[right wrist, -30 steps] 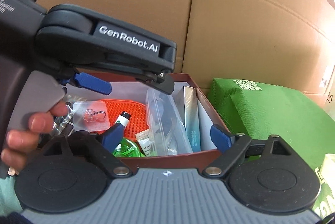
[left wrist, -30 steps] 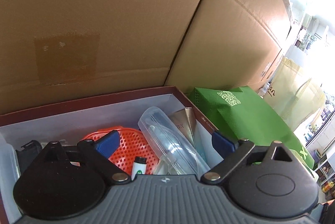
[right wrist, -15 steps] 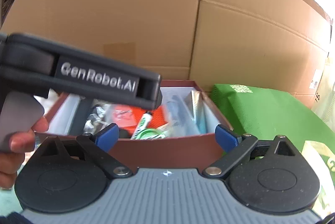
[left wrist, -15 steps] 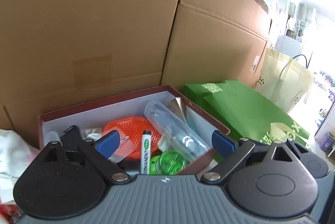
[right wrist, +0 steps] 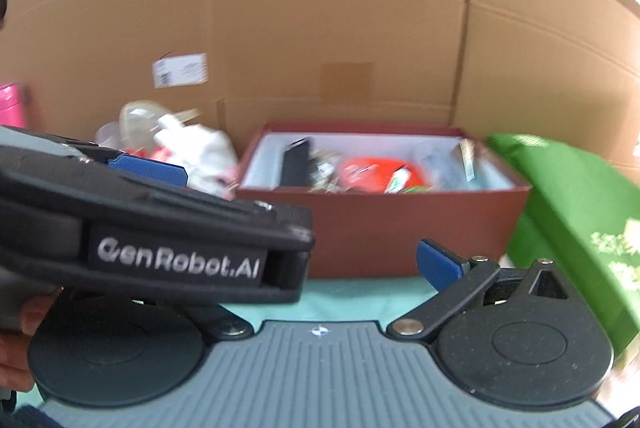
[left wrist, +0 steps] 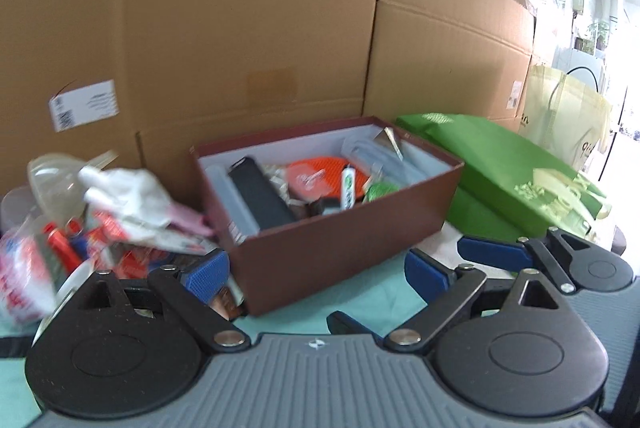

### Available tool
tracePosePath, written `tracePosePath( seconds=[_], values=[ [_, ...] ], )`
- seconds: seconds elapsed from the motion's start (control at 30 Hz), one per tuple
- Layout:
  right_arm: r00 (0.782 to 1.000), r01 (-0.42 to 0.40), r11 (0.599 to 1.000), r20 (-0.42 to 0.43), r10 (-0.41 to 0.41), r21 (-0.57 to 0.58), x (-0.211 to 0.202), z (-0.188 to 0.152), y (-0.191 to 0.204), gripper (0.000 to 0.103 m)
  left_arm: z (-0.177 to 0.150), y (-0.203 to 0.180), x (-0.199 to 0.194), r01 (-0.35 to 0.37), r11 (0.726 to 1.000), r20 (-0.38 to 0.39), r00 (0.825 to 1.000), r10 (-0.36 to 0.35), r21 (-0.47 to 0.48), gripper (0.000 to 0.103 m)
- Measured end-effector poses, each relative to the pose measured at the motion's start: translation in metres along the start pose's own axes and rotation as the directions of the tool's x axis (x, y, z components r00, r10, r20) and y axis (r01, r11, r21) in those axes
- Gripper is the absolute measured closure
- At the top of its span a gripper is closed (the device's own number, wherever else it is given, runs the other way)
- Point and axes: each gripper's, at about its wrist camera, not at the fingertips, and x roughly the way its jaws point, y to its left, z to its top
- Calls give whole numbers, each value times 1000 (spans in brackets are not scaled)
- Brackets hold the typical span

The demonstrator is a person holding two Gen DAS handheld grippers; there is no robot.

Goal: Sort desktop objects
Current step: 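Grasp the gold cosmetic box with the right gripper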

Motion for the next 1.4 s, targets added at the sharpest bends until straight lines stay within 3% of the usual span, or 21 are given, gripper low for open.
tracePosePath(
  seconds=[0.23,0.4,0.57,0.8,0.9,1.1,1.17,1.3,1.37,1.4],
  values=[
    [992,-110,993,-72,107,-36,2,-26,55,2,-43,38,-29,-32,996,-47,999,28,-89,6],
    [978,-173,983,-131,163,-63,17,-40,92,2,-61,70,-44,-117,988,-45,993,113,-101,6],
    [971,-198,973,-159,178,-116,33,-44,119,2,-69,110,-44,-186,963,-71,982,175,-194,6],
    [970,-210,961,-164,181,-181,54,-47,141,4,-75,132,-26,-175,954,-122,981,149,-242,7],
    [961,-244,955,-178,213,-170,62,-46,144,20,-76,135,-17,-172,951,-139,980,139,-258,11],
    [944,-297,947,-185,273,-119,74,-46,145,53,-79,142,-2,-182,937,-185,974,131,-299,31],
    [940,-303,947,-196,279,-108,77,-47,144,73,-81,144,3,-180,933,-202,972,120,-311,35],
    [931,-327,939,-206,302,-102,74,-50,138,74,-82,144,4,-143,928,-202,976,76,-343,45],
    [925,-339,936,-212,314,-94,68,-52,133,74,-81,141,3,-106,930,-204,978,35,-352,62],
    [924,-341,935,-214,316,-92,65,-53,130,74,-81,137,3,-98,931,-209,978,24,-351,62]
  ],
)
